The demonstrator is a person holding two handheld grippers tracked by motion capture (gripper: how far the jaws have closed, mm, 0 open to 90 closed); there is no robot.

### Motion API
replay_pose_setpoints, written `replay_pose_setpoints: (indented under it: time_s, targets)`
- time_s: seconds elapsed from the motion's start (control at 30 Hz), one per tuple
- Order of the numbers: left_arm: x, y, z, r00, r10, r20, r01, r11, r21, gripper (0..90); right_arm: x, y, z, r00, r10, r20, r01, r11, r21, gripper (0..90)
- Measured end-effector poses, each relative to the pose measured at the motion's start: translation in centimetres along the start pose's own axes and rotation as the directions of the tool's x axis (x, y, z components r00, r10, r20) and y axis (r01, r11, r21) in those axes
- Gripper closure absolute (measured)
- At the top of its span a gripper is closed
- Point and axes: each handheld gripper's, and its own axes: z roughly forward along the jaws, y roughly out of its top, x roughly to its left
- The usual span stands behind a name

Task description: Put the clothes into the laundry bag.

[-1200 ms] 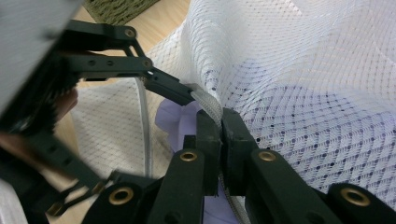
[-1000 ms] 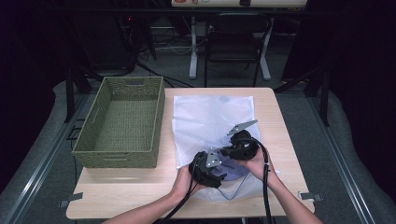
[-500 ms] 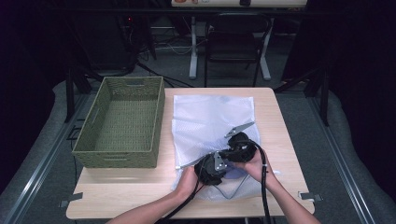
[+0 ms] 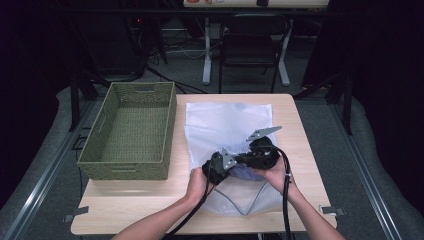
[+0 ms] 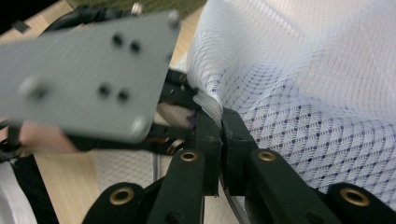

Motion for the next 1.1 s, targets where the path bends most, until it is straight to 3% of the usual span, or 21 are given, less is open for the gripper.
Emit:
replay_pose_setpoints:
  time_s: [0.07,0.1,0.17,0.27,0.47,0.73,0.87,0.97,1.1]
  targets:
    - [0.3,-0.3,0.2,0.9999,-0.005,-0.012,0.005,0.9998,0.018,83.1,0.1,0.1,-0.1,1.0000,-0.007,-0.003,0.007,1.000,-0.003,87.6]
    - [0.1,-0.8,0.7,0.9997,-0.022,-0.007,0.022,0.9994,0.026,82.7,0.1,0.0,0.0,1.0000,0.000,-0.007,0.000,1.000,0.002,87.6]
    - [0.0,-1.4,1.0,0.9999,-0.009,0.005,0.009,0.9982,0.060,80.4,-0.1,-0.4,0.5,0.9999,0.005,-0.010,-0.004,1.000,0.026,87.6]
    - [0.0,-2.0,1.1,0.9992,-0.030,0.027,0.028,0.9973,0.068,75.8,-0.4,-0.7,0.9,0.9998,0.016,-0.016,-0.015,0.999,0.053,87.5]
    - [0.8,-2.4,-0.9,0.9962,-0.060,0.063,0.057,0.9971,0.051,57.3,-0.7,-0.9,1.0,0.9998,0.020,-0.009,-0.020,0.998,0.059,87.5]
    - [0.1,-1.4,-3.7,0.9974,-0.028,0.067,0.028,0.9995,-0.010,45.0,-0.7,-0.8,0.9,0.9999,0.015,-0.007,-0.014,0.998,0.061,87.4]
    - [0.0,-1.2,-4.6,0.9990,-0.026,0.037,0.027,0.9989,-0.037,45.8,-0.7,-0.8,0.9,0.9999,0.013,-0.004,-0.013,0.998,0.066,87.4]
    - [0.4,-1.3,-4.8,0.9997,-0.022,0.014,0.022,0.9994,-0.026,46.0,-0.7,-0.8,0.8,0.9999,0.015,-0.003,-0.015,0.998,0.063,87.4]
    - [1.2,-1.8,-3.8,0.9995,-0.025,-0.017,0.025,0.9997,0.008,45.7,-0.7,-0.7,0.8,0.9999,0.017,-0.003,-0.016,0.998,0.060,87.4]
